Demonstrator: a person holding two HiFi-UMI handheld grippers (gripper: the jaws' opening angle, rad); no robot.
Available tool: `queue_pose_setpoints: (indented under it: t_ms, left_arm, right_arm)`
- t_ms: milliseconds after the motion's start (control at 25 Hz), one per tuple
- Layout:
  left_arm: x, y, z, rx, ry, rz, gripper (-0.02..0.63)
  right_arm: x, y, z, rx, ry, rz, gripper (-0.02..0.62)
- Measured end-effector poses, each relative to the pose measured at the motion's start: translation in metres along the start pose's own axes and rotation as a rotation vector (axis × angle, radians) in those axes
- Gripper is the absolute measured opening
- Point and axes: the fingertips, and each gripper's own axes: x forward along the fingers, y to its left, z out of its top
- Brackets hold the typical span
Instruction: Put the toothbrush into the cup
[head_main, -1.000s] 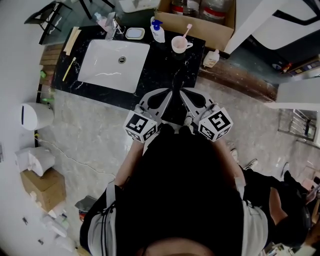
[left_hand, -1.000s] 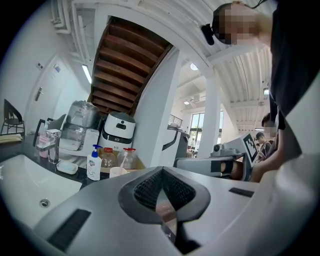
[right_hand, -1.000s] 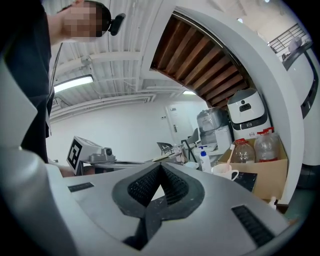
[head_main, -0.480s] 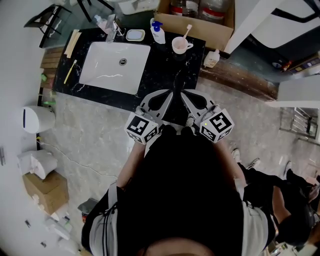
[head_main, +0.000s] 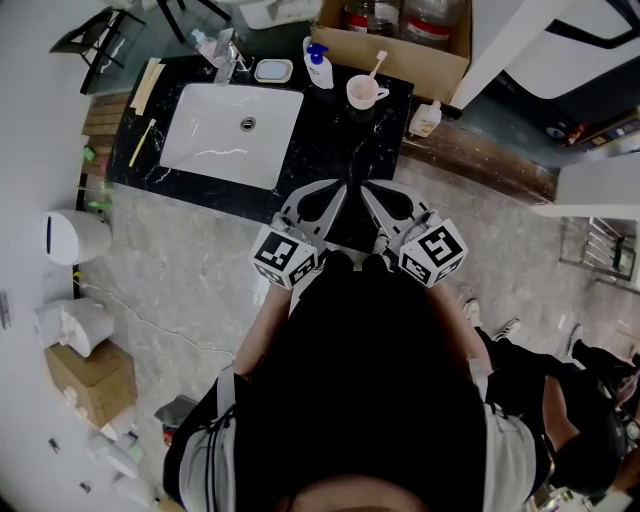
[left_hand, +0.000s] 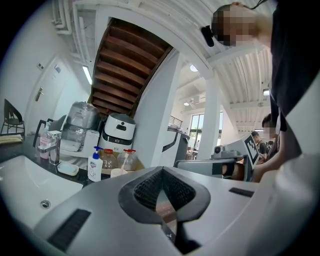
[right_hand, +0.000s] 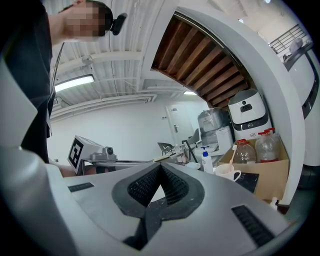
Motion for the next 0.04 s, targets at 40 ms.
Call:
queue_pose_setpoints:
  t_ms: [40]
  left_arm:
    - [-0.0002,0.0009,-0.0002,0.000,0.000,0.000,0.008]
  right_arm:
    - [0.0008,-0.0003,0.0005,0.000,-0.001,-0.003,0.014]
